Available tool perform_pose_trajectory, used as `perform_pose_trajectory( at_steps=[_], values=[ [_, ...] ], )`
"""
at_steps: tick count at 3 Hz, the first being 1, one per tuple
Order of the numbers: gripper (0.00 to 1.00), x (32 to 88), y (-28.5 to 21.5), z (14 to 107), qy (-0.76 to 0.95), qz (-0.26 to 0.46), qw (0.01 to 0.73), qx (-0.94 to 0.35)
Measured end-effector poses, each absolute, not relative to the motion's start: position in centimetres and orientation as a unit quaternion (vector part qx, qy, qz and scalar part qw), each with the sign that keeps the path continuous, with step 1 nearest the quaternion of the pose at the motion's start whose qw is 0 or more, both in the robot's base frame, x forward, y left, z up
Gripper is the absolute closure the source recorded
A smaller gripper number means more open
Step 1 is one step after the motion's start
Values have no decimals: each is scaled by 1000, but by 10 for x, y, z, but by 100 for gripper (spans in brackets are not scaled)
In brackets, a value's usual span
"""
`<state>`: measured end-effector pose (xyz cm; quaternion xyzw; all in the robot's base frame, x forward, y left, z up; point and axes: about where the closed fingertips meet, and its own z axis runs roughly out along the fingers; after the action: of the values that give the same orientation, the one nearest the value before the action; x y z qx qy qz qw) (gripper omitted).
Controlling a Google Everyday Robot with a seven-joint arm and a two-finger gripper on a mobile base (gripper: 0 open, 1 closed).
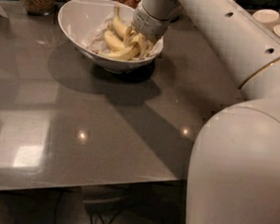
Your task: Pick banana from white bowl
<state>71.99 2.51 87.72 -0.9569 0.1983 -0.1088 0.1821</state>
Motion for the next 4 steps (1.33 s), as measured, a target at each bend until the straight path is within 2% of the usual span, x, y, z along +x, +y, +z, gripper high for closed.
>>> perform_pose_trajectory(
  at_steps=[1,2,4],
  values=[
    [86,719,23,883,202,-118,181,-955],
    [100,719,17,894,213,-132,186,-950],
    [100,710,-7,927,251,-147,235,-927]
  ],
)
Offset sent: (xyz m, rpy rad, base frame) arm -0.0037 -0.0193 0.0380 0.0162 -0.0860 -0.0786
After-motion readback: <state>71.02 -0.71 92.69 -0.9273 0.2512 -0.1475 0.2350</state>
